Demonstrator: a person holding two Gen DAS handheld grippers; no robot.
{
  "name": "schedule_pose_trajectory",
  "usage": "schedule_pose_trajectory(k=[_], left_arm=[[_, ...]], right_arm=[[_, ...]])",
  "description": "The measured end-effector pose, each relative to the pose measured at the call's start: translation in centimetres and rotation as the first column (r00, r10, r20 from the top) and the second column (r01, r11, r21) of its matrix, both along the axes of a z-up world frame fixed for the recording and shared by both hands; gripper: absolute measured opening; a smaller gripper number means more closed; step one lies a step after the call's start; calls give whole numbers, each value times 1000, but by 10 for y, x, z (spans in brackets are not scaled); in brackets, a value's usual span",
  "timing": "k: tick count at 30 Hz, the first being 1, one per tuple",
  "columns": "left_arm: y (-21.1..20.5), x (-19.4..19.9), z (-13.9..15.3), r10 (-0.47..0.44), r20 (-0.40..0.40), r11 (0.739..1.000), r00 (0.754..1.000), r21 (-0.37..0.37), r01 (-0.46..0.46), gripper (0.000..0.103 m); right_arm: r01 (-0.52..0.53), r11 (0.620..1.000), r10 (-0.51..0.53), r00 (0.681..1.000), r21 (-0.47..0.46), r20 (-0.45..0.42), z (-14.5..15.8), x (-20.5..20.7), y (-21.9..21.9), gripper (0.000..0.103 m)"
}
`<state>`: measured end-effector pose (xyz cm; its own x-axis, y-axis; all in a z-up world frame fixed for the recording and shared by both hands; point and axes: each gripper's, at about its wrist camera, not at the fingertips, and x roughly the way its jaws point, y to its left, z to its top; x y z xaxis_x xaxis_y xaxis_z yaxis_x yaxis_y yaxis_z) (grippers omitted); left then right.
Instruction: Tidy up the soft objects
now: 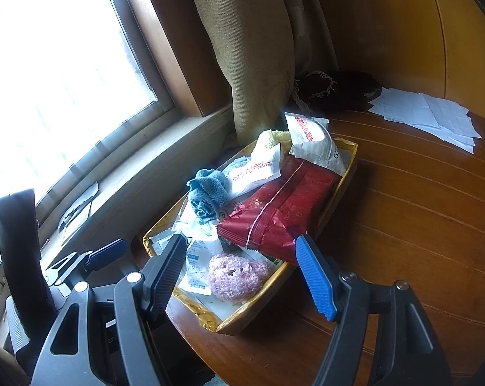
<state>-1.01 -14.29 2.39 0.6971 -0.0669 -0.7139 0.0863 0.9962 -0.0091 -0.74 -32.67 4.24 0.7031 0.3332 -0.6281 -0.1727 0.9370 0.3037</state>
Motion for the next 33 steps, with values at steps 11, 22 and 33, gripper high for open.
schedule_pose_trajectory(k=[11,22,33], left_arm=[[-6,7,-4,-8,-6,1000,1000,10,8,81],[-7,4,-4,-1,-2,1000,1000,20,1,81],[-1,3,-2,6,14,1000,1000,20,-6,81]], right_arm=[[14,1000,-14,1000,13,-7,-5,4,-6,70],[30,1000,-30,1000,0,1,-2,-3,-6,70],[23,1000,-23,999,5,22,4,-7,0,70]])
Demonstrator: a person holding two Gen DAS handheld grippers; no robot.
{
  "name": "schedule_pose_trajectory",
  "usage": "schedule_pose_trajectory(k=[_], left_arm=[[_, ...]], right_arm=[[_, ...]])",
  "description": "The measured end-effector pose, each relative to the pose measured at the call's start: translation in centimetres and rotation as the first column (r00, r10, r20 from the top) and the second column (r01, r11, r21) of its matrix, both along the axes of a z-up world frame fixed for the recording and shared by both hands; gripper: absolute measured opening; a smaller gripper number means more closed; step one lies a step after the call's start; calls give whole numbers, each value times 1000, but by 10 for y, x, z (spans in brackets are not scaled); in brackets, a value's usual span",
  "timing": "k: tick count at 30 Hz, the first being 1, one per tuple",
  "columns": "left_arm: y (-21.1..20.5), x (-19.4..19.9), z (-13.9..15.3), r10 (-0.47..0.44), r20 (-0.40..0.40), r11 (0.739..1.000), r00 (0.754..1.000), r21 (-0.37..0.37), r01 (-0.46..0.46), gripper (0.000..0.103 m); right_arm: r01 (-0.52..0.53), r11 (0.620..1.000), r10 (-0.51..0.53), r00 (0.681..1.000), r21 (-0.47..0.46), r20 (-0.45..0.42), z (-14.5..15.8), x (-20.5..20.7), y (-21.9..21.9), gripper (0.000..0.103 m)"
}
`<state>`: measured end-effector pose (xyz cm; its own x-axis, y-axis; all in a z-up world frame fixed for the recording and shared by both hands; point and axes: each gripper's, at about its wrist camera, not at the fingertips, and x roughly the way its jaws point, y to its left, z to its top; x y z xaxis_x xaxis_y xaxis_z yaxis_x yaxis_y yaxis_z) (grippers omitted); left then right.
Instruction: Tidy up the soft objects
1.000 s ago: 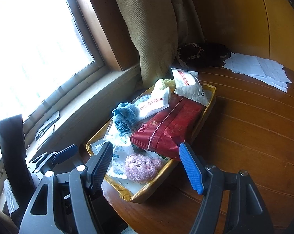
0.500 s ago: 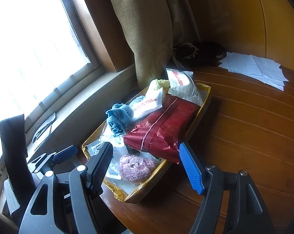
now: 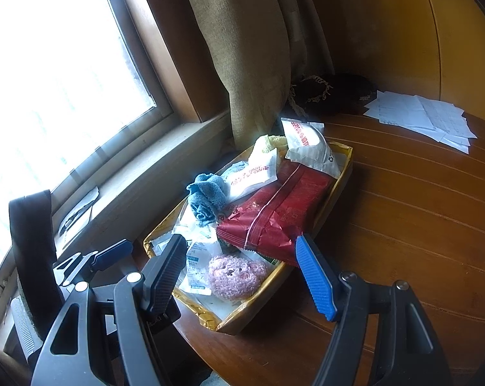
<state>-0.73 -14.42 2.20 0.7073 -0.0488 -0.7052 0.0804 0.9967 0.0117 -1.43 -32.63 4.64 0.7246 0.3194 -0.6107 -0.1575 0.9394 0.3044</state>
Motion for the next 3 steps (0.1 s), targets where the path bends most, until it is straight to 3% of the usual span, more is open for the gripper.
schedule_pose_trajectory(k=[3], left_arm=[[4,-3,2,14,43,1000,999,10,-14,81]], right_arm=[[5,1000,-5,1000,-4,15,2,-3,4,70]])
